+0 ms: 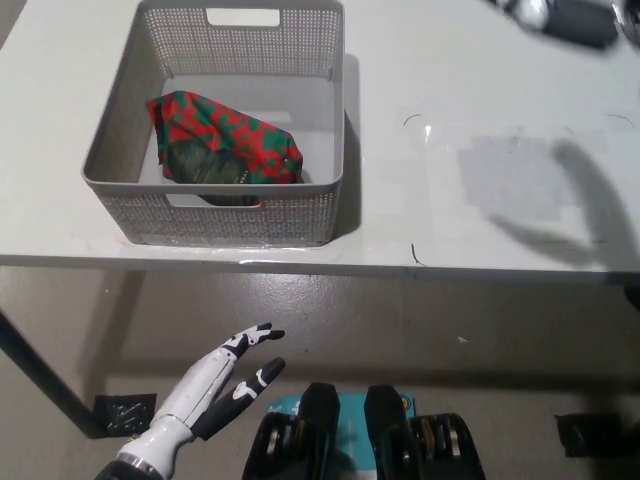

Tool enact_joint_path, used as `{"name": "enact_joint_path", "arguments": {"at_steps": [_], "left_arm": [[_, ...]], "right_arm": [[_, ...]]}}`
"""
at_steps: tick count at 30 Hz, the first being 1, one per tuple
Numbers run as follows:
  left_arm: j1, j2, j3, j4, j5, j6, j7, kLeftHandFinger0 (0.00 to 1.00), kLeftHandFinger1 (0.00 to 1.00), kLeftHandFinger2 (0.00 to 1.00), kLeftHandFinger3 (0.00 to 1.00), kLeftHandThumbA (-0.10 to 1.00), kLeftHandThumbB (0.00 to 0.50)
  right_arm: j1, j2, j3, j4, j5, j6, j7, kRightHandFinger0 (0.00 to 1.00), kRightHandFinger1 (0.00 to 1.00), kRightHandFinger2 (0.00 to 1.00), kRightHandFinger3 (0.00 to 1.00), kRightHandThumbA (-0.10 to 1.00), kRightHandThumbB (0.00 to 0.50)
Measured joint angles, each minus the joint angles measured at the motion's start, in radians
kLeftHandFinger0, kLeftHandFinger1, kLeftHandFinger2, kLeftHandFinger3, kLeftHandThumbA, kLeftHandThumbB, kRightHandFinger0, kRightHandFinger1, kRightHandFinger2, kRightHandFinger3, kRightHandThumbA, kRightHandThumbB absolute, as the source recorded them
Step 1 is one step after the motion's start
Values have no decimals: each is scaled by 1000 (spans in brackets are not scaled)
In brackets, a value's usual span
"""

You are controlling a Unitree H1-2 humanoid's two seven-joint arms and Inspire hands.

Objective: Use the right hand to pick up a bag of coffee beans on the right hand side and place it into a container on the left hand side

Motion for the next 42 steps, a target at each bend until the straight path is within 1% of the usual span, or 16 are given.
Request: {"name": "enact_joint_path", "arguments": {"at_steps": [3, 5, 7, 9, 11, 13, 14, 17, 20, 23, 26, 28, 30, 32, 35, 42], "left_arm": [[-2, 0, 3, 1, 0, 0, 0, 1000, 1000, 1000, 1000, 1000, 150], [-6, 0, 7, 0, 0, 0, -1, 1000, 1000, 1000, 1000, 1000, 158], [-8, 1, 9, 0, 0, 0, -1, 1000, 1000, 1000, 1000, 1000, 158], [-9, 1, 9, 0, -1, 0, -2, 1000, 1000, 1000, 1000, 1000, 167], [-9, 1, 9, 0, -3, -1, -3, 1000, 1000, 1000, 1000, 1000, 179], [-8, 0, 9, 0, -4, -3, -3, 1000, 1000, 1000, 1000, 1000, 195], [-8, -1, 9, 0, -4, -4, -3, 1000, 1000, 1000, 1000, 1000, 190], [4, -4, 9, 0, -6, -10, -2, 1000, 1000, 1000, 1000, 1000, 194], [27, -11, 9, 0, -8, -14, -2, 1000, 1000, 1000, 1000, 1000, 211], [48, -18, 13, 0, -8, -20, 1, 1000, 1000, 1000, 1000, 1000, 232], [50, -22, 17, 1, -9, -26, 3, 1000, 1000, 1000, 1000, 1000, 248], [50, -26, 22, 1, -10, -29, 4, 1000, 1000, 1000, 1000, 1000, 237], [51, -31, 28, 4, -11, -32, 7, 1000, 1000, 1000, 1000, 1000, 222], [52, -34, 32, 8, -13, -35, 10, 1000, 1000, 1000, 1000, 1000, 216], [52, -34, 39, 16, -19, -41, 11, 1000, 1000, 1000, 1000, 1000, 211], [52, -35, 45, 22, -22, -52, 11, 1000, 1000, 1000, 1000, 1000, 224]], "right_arm": [[155, 15, -40, -121, 50, -3, 0, 1000, 1000, 1000, 1000, 1000, 227], [280, 25, -61, -191, 90, -16, 0, 1000, 1000, 1000, 1000, 1000, 188], [382, 35, -71, -217, 129, -35, 1, 1000, 1000, 1000, 1000, 1000, 184], [471, 44, -76, -222, 164, -58, 2, 1000, 1000, 1000, 1000, 1000, 235], [545, 61, -75, -212, 200, -90, 4, 1000, 1000, 1000, 1000, 1000, 234], [607, 84, -67, -182, 234, -125, 9, 1000, 1000, 1000, 1000, 1000, 268], [627, 92, -59, -164, 247, -140, 12, 1000, 1000, 1000, 1000, 1000, 288], [697, 122, -15, -86, 288, -188, 31, 1000, 1000, 1000, 1000, 1000, 293], [761, 159, 22, -1, 326, -230, 49, 1000, 1000, 1000, 1000, 1000, 278], [806, 192, 42, 58, 375, -266, 66, 1000, 1000, 1000, 1000, 1000, 245], [828, 206, 51, 94, 406, -294, 77, 1000, 1000, 1000, 1000, 1000, 245], [842, 209, 57, 129, 432, -311, 93, 1000, 1000, 1000, 1000, 1000, 241], [847, 210, 59, 169, 459, -323, 106, 1000, 1000, 1000, 1000, 1000, 256], [845, 212, 64, 208, 475, -331, 115, 1000, 1000, 1000, 1000, 1000, 239], [836, 214, 80, 251, 487, -334, 128, 1000, 1000, 1000, 1000, 1000, 265], [802, 211, 120, 302, 489, -335, 142, 1000, 1000, 1000, 1000, 1000, 288]]}}
